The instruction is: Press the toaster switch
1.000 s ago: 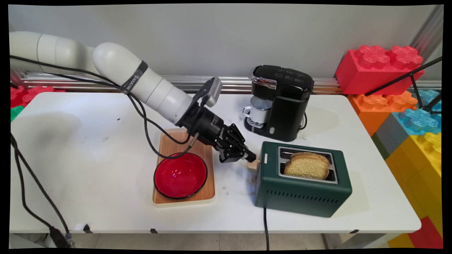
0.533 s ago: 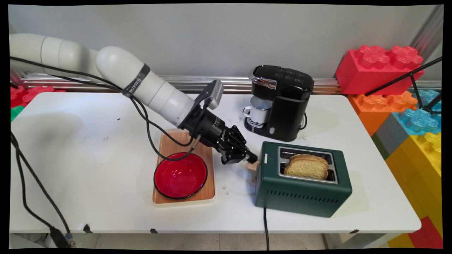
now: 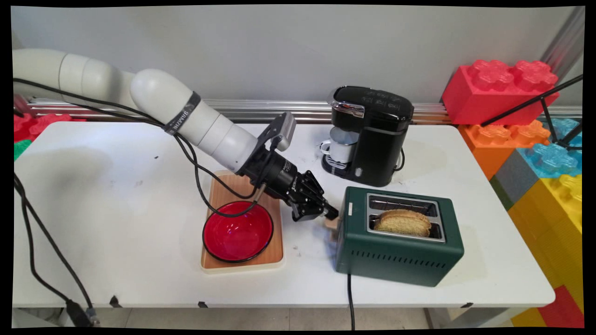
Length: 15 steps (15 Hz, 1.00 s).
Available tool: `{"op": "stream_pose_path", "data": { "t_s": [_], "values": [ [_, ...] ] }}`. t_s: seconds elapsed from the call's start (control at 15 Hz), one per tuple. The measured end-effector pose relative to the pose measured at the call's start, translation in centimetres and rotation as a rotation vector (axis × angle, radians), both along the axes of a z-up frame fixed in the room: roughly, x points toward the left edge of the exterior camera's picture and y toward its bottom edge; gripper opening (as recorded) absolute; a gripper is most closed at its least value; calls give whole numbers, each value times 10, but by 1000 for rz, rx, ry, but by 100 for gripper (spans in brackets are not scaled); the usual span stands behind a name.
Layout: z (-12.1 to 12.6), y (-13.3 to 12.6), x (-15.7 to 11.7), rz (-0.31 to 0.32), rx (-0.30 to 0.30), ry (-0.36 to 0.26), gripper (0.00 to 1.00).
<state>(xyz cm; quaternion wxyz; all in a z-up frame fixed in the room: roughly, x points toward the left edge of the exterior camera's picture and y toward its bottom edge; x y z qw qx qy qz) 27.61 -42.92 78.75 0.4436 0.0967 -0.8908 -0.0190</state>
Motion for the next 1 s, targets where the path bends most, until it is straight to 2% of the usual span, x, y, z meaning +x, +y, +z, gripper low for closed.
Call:
{"op": "stream_pose_path", "data": {
  "t_s": [1.0],
  "values": [
    [-22,1,2,13,12,-31,0]
  ]
}}
